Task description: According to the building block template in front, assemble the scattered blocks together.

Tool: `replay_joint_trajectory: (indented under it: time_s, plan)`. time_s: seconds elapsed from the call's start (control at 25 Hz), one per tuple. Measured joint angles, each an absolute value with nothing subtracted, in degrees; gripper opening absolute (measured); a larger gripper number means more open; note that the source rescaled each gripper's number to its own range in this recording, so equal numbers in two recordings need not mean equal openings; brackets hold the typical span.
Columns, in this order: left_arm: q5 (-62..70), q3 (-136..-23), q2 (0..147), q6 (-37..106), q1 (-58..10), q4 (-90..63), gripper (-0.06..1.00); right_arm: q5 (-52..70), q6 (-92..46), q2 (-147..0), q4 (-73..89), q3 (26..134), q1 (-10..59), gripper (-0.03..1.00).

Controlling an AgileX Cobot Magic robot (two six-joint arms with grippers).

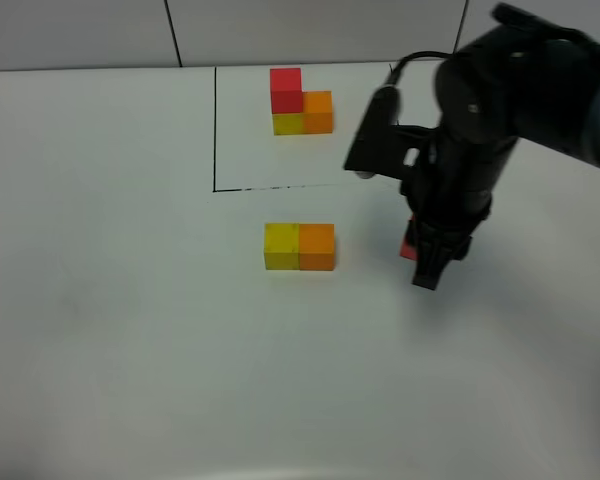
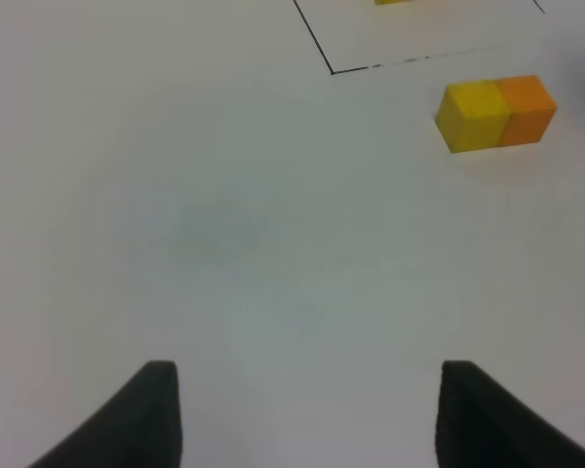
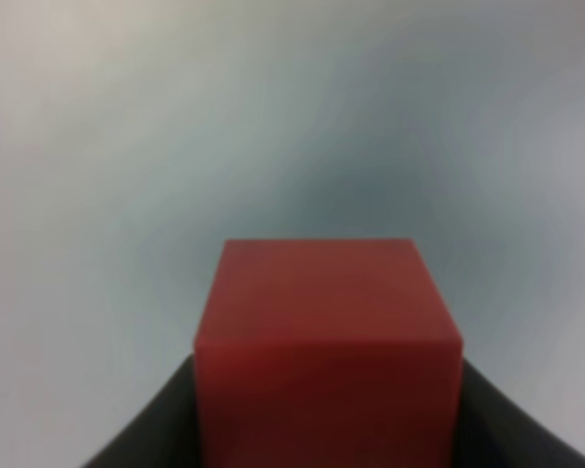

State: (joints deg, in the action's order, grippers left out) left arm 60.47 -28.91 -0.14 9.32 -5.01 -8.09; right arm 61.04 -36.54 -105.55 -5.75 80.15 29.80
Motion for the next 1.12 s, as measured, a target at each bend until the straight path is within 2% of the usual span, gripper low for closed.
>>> replay_joint_trajectory:
  time_s: [0.24, 0.56, 0.84, 1.12]
  plan:
    - [60.47, -28.91, -0.14, 9.32, -5.01, -8.09, 0.39, 67.44, -42.46, -116.66, -6.38, 95.81, 36.43, 0.01]
    - [60.47, -28.91, -0.14, 9.32, -5.01, -8.09, 0.39, 69.53, -48.15, -127.48, -3.48, 110.06, 38.03, 0.01]
    - [60.47, -28.91, -0.14, 9.32, -5.01, -8.09, 0.39, 69.60, -47.94, -132.54, -2.71, 116.72, 38.03, 0.01]
    - [60.47, -28.91, -0.14, 9.32, -5.01, -8.09, 0.39, 69.60, -47.44, -134.46, -2.14, 117.16, 38.03, 0.01]
